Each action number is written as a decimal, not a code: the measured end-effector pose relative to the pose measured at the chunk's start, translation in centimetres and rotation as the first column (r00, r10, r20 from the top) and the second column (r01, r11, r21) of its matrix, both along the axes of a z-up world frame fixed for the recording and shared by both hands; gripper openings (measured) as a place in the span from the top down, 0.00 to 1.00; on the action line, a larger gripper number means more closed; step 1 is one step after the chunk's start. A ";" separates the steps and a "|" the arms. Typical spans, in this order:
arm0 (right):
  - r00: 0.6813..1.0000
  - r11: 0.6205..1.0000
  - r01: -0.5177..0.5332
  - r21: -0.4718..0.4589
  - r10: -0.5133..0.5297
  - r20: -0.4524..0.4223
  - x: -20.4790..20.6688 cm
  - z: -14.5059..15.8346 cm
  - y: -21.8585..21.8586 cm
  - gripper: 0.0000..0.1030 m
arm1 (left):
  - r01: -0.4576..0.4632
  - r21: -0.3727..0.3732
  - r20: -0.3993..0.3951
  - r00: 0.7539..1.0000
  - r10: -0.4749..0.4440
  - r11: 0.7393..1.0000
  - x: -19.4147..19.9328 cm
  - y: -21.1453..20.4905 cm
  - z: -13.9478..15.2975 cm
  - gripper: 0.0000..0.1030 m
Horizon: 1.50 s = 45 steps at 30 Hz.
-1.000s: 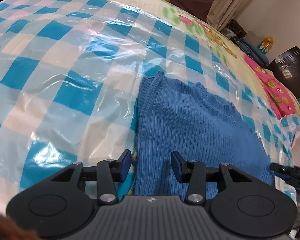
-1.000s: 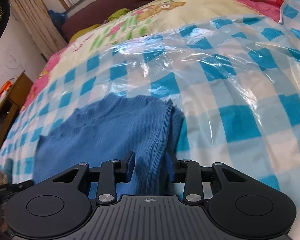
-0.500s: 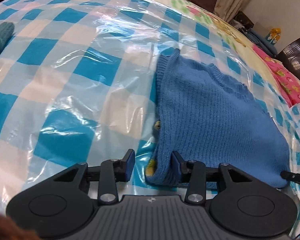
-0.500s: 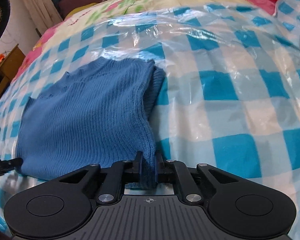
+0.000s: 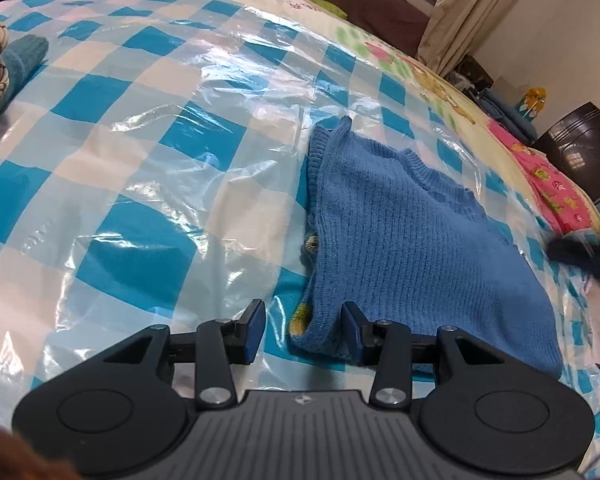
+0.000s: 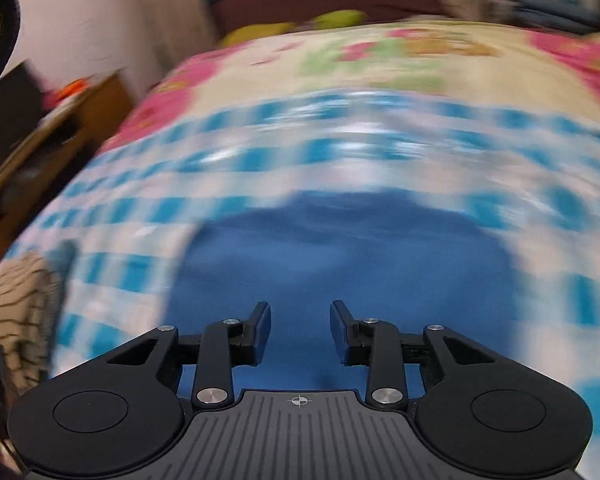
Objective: Fold small clothes
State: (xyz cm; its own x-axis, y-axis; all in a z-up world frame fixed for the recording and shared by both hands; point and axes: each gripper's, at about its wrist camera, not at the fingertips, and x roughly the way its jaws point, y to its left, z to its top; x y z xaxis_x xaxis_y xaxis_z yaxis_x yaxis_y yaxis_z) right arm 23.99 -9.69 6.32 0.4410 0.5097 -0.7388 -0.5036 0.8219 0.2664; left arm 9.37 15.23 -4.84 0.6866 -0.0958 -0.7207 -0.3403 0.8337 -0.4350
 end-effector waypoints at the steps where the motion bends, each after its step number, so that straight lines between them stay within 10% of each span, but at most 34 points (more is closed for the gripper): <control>1: 0.999 0.999 -0.037 0.002 0.037 0.014 0.1 -0.3 2.5 0.68 | 0.001 0.013 0.004 1.000 -0.001 1.000 -0.1 0.0 0.0 0.56; 9: 0.994 0.990 -0.111 -0.092 0.113 0.010 3.3 -4.4 16.7 0.68 | 0.035 0.030 0.033 0.999 -0.036 0.999 -0.3 0.1 -0.4 0.55; 15: 0.999 0.991 -0.037 -0.130 0.032 -0.037 4.3 -7.4 17.9 0.91 | 0.053 0.001 0.043 0.998 -0.053 0.999 -0.2 0.3 -0.6 0.55; 25: 0.997 0.996 -0.077 0.033 0.076 0.025 3.6 -4.9 19.5 0.99 | 0.042 0.003 0.064 0.997 -0.042 0.999 -0.3 0.2 -0.5 0.55; 28: 0.990 0.989 -0.138 -0.047 0.138 -0.002 3.6 -6.9 21.5 0.95 | 0.041 0.003 0.051 0.998 -0.041 0.999 -0.1 0.1 -0.9 0.55; 36: 0.997 0.991 -0.077 0.110 0.073 0.037 3.1 -2.8 11.7 0.87 | 0.025 0.009 0.061 0.998 -0.025 1.000 -0.3 0.1 -0.6 0.55; 40: 0.994 0.996 0.073 0.049 -0.077 0.082 3.6 -2.2 3.8 0.66 | 0.003 0.053 0.094 0.995 -0.008 0.999 -0.6 -0.4 0.9 0.55; 45: 0.984 0.984 0.178 -0.003 -0.178 -0.024 5.6 -5.4 -0.2 0.65 | 0.044 0.101 0.113 0.992 -0.056 0.994 1.0 -1.8 2.3 0.55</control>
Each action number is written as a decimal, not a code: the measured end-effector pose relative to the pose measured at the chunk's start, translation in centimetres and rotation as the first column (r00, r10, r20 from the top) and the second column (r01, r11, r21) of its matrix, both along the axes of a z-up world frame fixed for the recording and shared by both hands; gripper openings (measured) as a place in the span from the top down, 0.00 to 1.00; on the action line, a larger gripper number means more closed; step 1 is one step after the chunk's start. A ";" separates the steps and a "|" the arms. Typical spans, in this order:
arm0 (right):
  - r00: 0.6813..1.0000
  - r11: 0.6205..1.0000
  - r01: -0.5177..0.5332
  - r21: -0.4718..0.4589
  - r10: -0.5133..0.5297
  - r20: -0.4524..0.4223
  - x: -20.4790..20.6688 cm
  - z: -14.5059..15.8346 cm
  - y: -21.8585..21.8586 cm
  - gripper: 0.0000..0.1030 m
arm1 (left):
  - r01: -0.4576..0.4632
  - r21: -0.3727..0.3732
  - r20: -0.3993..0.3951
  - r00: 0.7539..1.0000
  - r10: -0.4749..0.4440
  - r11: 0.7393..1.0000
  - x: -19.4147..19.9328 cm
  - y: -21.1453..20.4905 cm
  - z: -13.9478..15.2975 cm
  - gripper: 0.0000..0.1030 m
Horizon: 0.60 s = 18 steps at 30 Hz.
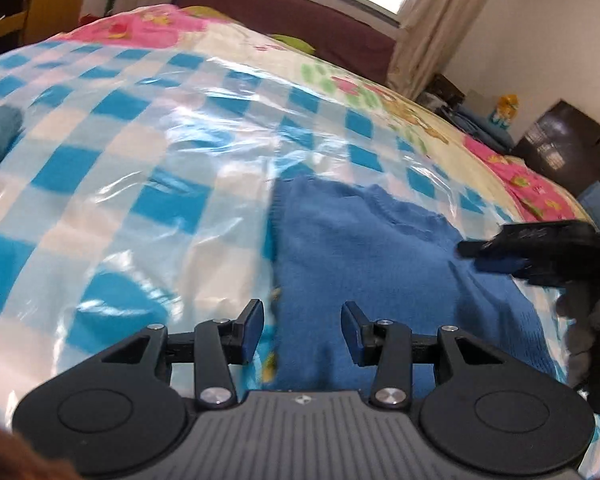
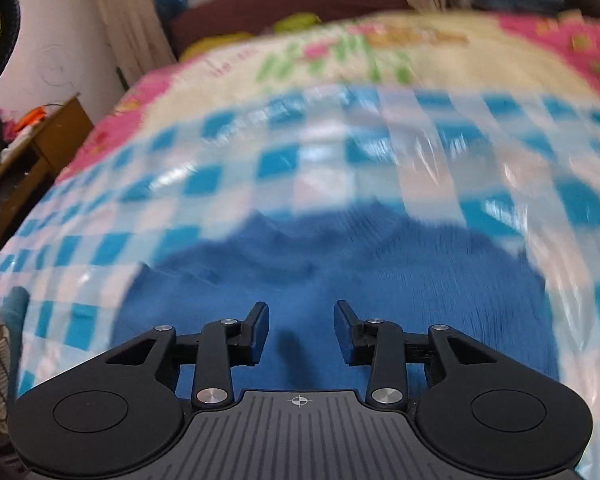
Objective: Fold small clothes
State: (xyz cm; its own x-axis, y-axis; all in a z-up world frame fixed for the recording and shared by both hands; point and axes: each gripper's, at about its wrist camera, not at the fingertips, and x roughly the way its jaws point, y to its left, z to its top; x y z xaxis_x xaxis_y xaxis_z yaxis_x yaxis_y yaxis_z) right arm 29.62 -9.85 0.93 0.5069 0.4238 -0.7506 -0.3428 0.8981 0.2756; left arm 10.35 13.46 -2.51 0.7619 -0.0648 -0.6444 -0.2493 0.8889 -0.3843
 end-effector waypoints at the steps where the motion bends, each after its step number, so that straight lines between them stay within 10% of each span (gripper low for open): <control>1: 1.000 1.000 0.006 -0.002 -0.007 -0.015 0.4 -0.8 0.1 0.65 | 0.010 0.013 -0.008 1.000 -0.010 1.000 0.5 -0.3 0.0 0.55; 7: 1.000 1.000 0.011 -0.006 -0.011 -0.009 1.6 -2.8 0.8 0.94 | 0.047 0.043 -0.062 0.997 -0.044 0.998 3.4 -1.1 -0.6 0.55; 18: 0.997 0.997 0.073 0.030 -0.073 -0.003 3.2 -2.7 -0.2 0.95 | -0.002 0.083 -0.100 0.995 0.011 0.997 6.0 -0.3 -1.4 0.55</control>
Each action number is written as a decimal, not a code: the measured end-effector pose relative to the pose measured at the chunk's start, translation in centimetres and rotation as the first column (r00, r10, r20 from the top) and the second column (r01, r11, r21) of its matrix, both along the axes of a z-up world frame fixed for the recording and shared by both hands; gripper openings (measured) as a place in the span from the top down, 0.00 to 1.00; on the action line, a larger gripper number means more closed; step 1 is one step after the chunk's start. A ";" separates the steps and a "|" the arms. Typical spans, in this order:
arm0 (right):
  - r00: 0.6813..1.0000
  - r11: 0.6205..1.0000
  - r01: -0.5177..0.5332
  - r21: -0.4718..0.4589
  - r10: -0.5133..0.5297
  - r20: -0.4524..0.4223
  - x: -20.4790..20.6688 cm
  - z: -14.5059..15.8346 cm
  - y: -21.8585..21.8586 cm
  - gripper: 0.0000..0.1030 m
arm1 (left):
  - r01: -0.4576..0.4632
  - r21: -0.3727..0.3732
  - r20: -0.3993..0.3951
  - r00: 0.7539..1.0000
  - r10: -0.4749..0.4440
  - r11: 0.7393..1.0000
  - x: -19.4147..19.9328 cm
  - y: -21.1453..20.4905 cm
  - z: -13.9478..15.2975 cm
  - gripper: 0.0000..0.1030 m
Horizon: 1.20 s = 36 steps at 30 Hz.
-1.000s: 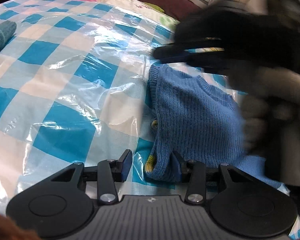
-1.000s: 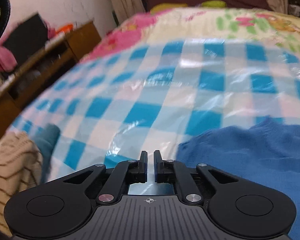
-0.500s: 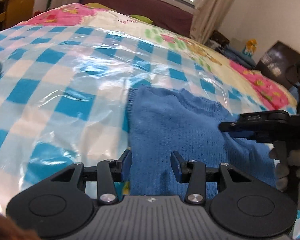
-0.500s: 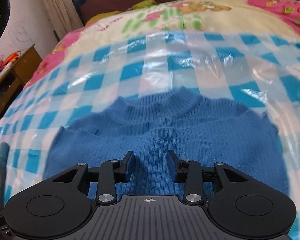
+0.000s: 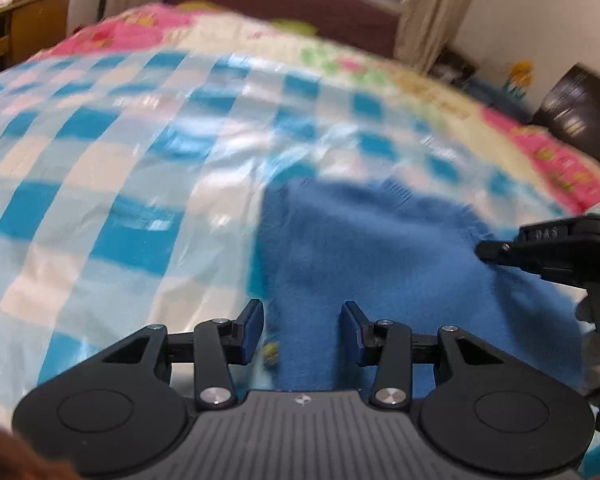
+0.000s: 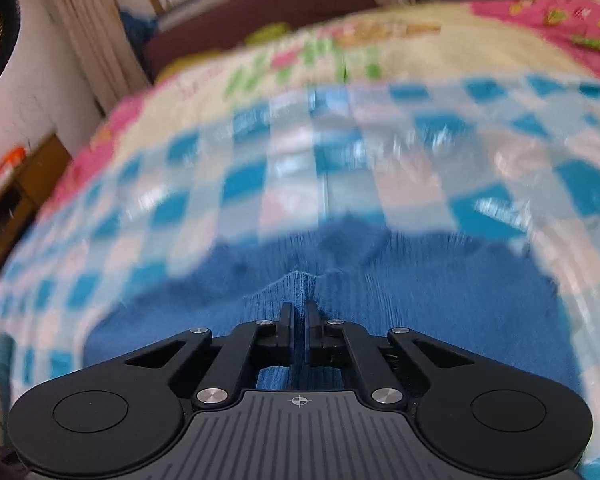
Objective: Fold small clothes
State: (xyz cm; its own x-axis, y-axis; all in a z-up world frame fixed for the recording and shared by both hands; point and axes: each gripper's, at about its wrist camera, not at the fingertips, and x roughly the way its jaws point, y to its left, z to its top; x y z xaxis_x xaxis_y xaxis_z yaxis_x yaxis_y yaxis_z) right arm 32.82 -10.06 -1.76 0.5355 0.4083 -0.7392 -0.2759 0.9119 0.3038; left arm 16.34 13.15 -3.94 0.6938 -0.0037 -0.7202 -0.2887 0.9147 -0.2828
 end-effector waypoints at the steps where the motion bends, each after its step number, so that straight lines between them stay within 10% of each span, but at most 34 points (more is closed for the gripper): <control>1: 1.000 0.999 -0.021 -0.030 0.021 -0.012 0.0 -0.8 0.5 0.94 | -0.004 -0.018 -0.004 1.000 0.003 1.000 -0.2 0.3 -0.3 0.55; 12: 0.992 0.995 -0.099 0.001 0.099 0.077 -3.5 2.3 1.8 0.85 | -0.041 -0.078 0.035 0.998 0.044 0.996 -4.1 0.5 0.8 0.55; 18: 0.983 0.974 -0.180 -0.136 0.182 0.002 -3.6 -0.3 5.5 0.84 | -0.024 -0.089 -0.048 0.999 0.020 0.996 -4.0 0.2 -0.8 0.55; 36: 0.935 0.932 -0.354 -0.082 0.354 -0.019 -6.1 2.6 14.6 0.77 | -0.016 -0.192 0.000 1.000 0.016 0.981 -6.0 0.8 -1.2 0.55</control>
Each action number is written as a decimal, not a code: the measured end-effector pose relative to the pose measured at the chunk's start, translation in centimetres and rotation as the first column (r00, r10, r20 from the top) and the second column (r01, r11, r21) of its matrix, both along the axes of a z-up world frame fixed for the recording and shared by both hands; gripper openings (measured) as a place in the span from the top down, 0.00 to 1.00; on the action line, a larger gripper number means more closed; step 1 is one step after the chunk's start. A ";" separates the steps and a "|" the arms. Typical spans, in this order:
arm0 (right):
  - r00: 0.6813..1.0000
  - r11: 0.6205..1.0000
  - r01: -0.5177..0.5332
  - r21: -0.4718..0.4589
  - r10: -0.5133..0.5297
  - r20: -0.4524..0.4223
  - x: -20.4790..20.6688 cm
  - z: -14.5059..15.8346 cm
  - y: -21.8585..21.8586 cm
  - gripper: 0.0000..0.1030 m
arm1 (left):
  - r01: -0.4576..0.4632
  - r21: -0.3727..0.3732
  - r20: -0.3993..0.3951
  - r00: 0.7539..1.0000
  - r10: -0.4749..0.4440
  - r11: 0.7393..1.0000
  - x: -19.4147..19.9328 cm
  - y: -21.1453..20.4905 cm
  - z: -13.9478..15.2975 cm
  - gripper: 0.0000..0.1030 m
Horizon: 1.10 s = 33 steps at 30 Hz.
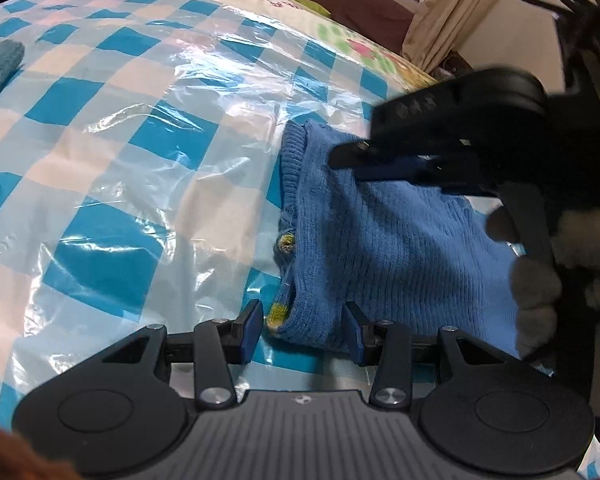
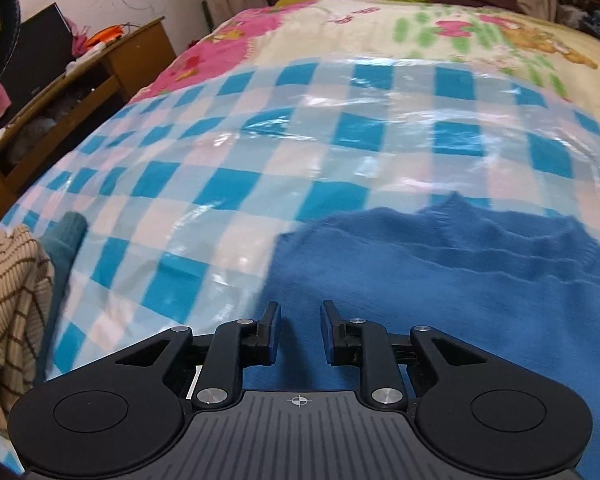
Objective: Fold small clothes
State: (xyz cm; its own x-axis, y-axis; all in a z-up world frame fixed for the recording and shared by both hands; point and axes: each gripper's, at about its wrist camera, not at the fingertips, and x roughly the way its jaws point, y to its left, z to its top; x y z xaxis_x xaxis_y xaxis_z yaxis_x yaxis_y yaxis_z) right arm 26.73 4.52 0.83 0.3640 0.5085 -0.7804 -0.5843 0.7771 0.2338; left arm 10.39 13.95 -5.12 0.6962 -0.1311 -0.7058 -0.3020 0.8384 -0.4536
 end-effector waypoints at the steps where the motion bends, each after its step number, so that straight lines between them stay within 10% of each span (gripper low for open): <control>1: 1.000 1.000 -0.003 -0.004 0.003 0.000 0.1 -0.1 0.5 0.75 | 0.003 -0.005 -0.001 1.000 -0.003 1.000 0.0 0.1 -0.1 0.55; 18: 0.995 0.938 -0.073 -0.339 0.094 0.045 0.9 -3.8 8.5 0.56 | 0.035 -0.051 0.008 0.999 -0.035 0.998 0.1 0.0 -0.4 0.51; 33: 0.996 0.952 -0.060 -0.301 0.077 0.045 1.4 -2.5 6.4 0.88 | 0.005 -0.042 0.027 1.000 -0.004 0.999 -0.4 0.0 0.0 0.47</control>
